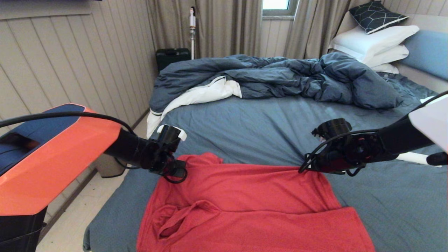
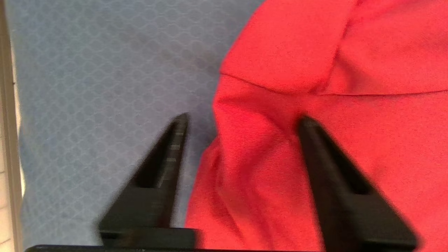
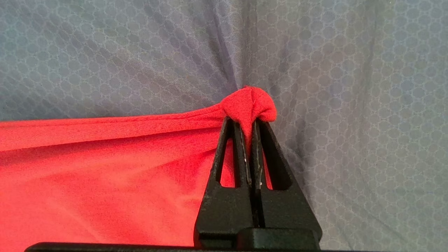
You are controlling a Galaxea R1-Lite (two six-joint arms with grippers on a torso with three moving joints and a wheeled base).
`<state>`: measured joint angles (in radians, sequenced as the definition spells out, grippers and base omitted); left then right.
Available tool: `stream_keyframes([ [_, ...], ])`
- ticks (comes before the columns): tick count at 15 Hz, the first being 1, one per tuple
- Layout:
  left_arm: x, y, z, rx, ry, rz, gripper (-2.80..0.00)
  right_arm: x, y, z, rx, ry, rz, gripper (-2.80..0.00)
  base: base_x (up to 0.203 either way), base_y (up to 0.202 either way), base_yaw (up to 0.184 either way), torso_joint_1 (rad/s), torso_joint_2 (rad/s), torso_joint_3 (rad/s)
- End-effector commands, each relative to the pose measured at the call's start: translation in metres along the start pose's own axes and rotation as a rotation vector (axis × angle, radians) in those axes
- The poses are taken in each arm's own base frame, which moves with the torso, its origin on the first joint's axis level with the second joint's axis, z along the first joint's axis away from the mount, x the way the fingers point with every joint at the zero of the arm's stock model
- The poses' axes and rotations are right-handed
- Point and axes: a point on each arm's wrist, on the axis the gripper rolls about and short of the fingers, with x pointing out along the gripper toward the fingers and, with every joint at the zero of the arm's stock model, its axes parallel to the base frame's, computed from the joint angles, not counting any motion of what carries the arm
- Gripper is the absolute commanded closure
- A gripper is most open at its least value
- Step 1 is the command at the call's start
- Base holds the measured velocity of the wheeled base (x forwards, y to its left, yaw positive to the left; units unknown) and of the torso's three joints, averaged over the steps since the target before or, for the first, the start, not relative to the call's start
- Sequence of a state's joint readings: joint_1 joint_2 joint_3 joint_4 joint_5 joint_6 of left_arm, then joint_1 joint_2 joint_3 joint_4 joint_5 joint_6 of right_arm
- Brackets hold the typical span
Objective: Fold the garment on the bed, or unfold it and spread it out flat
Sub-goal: Fold the red T-shirt
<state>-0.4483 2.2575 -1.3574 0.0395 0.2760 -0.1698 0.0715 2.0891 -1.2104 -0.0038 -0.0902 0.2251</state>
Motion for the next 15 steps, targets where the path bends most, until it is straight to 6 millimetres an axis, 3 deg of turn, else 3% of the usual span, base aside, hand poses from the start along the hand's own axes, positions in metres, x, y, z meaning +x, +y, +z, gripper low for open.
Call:
stream_keyframes([
  [1,0.001,0.0,0.0,-0.001,0.001,0.0,0.0,0.001,0.0,-0.001,0.001,0.002,0.0,0.0,0.0,0.0,0.0,0.0,0.0,0.0],
  [6,-0.01,0.004,0.011,-0.022,-0.061,-0.006,0.0,-0.005,0.0,0.001,0.004,-0.008,0.0,0.0,0.0,0.0,0.0,0.0,0.0,0.0],
  [9,-0.028,0.008,0.014,-0.036,-0.081,-0.009,0.0,-0.019,-0.002,-0.001,0.006,-0.022,0.004,0.0,0.0,0.0,0.0,0.0,0.0,0.0],
  [12,-0.049,0.016,0.001,-0.039,-0.07,-0.005,0.0,-0.039,-0.006,-0.011,0.007,-0.023,0.005,0.0,0.0,0.0,0.0,0.0,0.0,0.0],
  [15,-0.058,0.019,-0.008,-0.043,-0.065,-0.003,0.0,-0.049,-0.009,-0.018,0.007,-0.019,0.003,0.0,0.0,0.0,0.0,0.0,0.0,0.0],
])
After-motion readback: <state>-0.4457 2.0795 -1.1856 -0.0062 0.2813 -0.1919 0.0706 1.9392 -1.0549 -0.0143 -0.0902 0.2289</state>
